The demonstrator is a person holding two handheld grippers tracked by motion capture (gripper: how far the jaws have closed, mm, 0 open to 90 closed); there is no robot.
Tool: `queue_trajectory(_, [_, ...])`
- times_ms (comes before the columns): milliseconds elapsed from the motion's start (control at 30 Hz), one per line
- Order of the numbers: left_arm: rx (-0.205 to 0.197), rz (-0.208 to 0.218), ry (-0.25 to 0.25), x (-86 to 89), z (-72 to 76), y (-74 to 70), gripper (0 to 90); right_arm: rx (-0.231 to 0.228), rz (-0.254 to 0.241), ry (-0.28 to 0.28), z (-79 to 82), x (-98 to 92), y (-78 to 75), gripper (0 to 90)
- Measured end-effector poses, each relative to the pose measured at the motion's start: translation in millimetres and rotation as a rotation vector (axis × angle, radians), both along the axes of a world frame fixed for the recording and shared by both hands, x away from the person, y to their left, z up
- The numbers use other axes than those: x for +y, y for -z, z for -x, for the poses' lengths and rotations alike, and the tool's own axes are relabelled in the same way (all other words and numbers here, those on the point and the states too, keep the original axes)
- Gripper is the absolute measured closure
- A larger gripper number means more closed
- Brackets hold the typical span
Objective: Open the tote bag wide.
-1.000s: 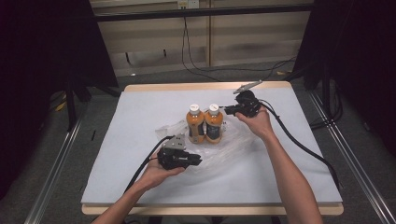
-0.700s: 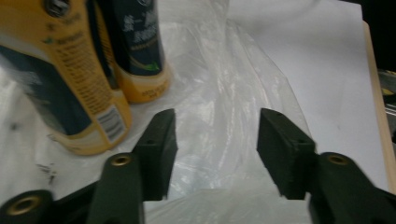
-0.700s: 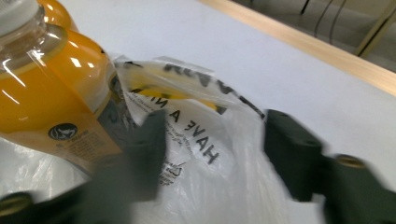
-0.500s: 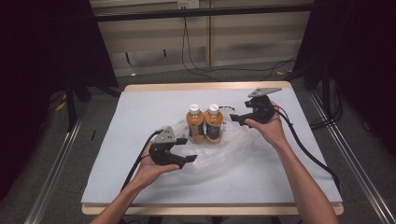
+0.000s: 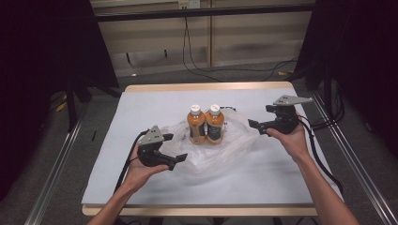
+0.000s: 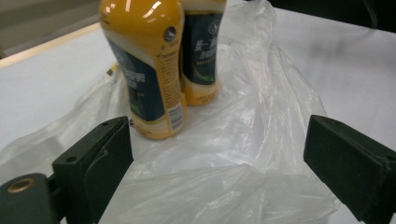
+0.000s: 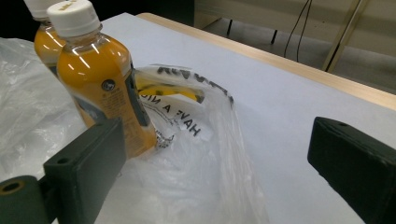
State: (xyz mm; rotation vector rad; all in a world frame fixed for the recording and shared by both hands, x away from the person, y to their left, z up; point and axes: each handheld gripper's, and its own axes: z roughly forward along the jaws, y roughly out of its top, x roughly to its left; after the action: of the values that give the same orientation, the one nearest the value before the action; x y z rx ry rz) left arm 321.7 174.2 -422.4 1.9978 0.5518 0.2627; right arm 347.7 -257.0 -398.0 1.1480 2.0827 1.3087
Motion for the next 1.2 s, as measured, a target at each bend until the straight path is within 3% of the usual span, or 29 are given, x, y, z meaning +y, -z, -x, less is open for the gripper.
queue_trajectory(167, [-0.017, 0.002, -0.048, 18.2, 2.8, -2.9, 5.8, -0.026, 0.005, 0.004, 27.1, -9.0, -2.9, 8.4])
queue_trajectory(300, [-0.009, 0.004, -0.077, 30.3, 6.0, -0.1, 5.4, -0.052, -0.013, 0.025, 49.5, -17.5, -3.0, 12.3])
queue_trajectory(567, [0.009, -0.010, -0.134, 55.7, 16.6, 7.4, 4.3, -0.013, -0.032, 0.054, 86.6, -28.9, 8.2, 12.9])
queue_trajectory(700, [0.033, -0.013, -0.145, 67.0, 20.9, 13.6, 3.3, -0.030, -0.044, 0.081, 109.8, -31.9, 12.8, 12.8])
queue_trajectory(733, [0.025, -0.036, -0.150, 69.0, 22.7, 15.4, 3.2, -0.030, -0.042, 0.086, 115.3, -32.3, 14.4, 12.8])
queue_trajectory(867, [0.026, -0.032, -0.192, 75.6, 30.2, 19.0, 2.6, -0.012, -0.021, 0.109, 132.1, -34.4, 19.5, 9.8])
queue_trajectory(1067, [0.069, -0.035, -0.233, 82.1, 46.8, 26.1, 2.8, 0.017, -0.041, 0.144, 157.0, -37.0, 28.1, 8.2])
queue_trajectory(1200, [0.082, -0.029, -0.274, 87.0, 56.8, 28.0, 2.9, 0.005, -0.064, 0.157, 174.7, -38.5, 36.4, 8.2])
